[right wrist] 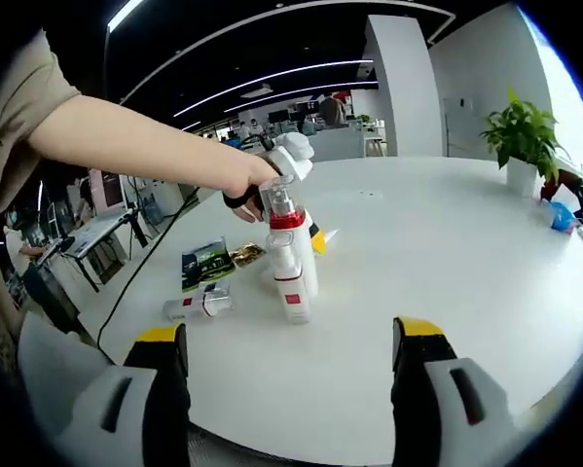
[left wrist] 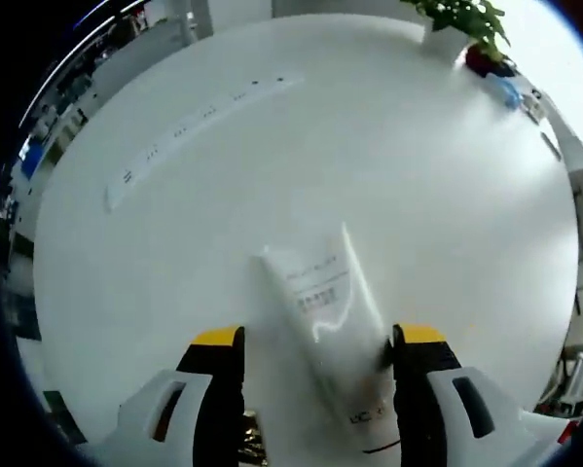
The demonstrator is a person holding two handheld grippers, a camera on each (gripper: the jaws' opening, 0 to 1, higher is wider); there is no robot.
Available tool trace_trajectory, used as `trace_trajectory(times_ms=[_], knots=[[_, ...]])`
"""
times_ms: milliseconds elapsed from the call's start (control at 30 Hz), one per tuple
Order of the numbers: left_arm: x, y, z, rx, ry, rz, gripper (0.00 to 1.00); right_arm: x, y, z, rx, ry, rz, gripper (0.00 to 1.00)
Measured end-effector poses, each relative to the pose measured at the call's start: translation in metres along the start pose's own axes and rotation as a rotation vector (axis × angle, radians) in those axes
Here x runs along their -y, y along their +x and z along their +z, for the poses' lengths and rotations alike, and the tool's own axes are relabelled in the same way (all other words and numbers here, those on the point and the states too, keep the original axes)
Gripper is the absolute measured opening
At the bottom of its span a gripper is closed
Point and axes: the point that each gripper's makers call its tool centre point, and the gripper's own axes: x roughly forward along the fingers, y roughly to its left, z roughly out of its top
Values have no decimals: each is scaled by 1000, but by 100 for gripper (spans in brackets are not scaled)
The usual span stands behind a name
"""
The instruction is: Arrange the skincare products in the storage area until every visible bottle or jar stands upright without overlapping.
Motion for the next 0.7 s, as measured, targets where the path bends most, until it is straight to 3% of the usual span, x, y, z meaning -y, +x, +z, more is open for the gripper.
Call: trace_trajectory(times_ms=[100, 167, 200, 300, 700], knots=[[-1, 1, 2, 7, 4, 9, 58, 0, 0, 0, 1, 2, -1, 86], [1, -1, 6, 32, 18, -3, 43, 0, 0, 0, 1, 3, -2, 86], [-6, 0, 7, 34, 19, 25, 41, 1, 0, 0, 1, 4, -2, 86], [-8, 0, 7, 48, 14, 20, 34, 1, 0, 0, 1, 4, -4, 86], [-10, 0, 8, 72, 15, 20, 31, 4, -1, 0, -2, 5, -17, 84]])
